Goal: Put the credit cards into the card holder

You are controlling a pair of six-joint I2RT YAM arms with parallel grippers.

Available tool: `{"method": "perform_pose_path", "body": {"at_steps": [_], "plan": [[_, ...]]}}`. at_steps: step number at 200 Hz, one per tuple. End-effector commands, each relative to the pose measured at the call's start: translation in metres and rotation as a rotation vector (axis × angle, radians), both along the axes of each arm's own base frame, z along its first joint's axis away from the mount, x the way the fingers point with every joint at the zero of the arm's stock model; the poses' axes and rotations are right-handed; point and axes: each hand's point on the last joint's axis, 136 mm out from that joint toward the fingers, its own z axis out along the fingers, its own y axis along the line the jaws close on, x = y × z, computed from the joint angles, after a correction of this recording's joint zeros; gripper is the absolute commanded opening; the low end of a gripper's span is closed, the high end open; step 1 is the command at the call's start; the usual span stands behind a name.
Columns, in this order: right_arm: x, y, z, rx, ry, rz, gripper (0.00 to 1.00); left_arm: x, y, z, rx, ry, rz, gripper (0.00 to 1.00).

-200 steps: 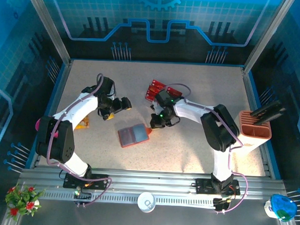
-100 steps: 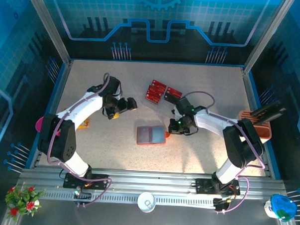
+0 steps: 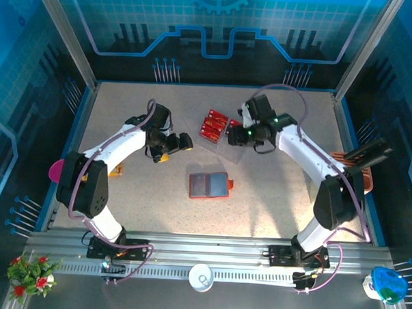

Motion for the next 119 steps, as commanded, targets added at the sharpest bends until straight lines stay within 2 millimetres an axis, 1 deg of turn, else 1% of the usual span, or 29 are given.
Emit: {"method": "perform_pose_path", "body": {"at_steps": [1, 19, 27, 51, 80, 119], "plan": [[0.01, -0.015, -0.016, -0.186, 0.04, 0.098, 0.44, 0.0, -0.009, 0.002, -0.03, 0.003, -0.006, 0.99], [0.029, -0.017, -0.014, -0.266, 0.022, 0.132, 0.44, -0.001, -0.01, 0.001, -0.031, 0.004, -0.004, 0.99], [0.037, -0.018, -0.017, -0.3, 0.023, 0.143, 0.44, -0.001, -0.01, 0.001, -0.03, 0.004, -0.003, 0.99], [0.051, -0.021, -0.024, -0.376, 0.02, 0.177, 0.41, -0.003, -0.012, 0.0, -0.03, 0.008, -0.006, 0.99], [0.061, -0.021, -0.032, -0.416, 0.024, 0.204, 0.38, -0.004, -0.013, -0.001, -0.023, 0.014, -0.007, 0.99], [0.067, -0.018, -0.042, -0.432, 0.033, 0.233, 0.35, -0.003, -0.016, -0.003, -0.021, 0.016, -0.006, 0.99]]}}
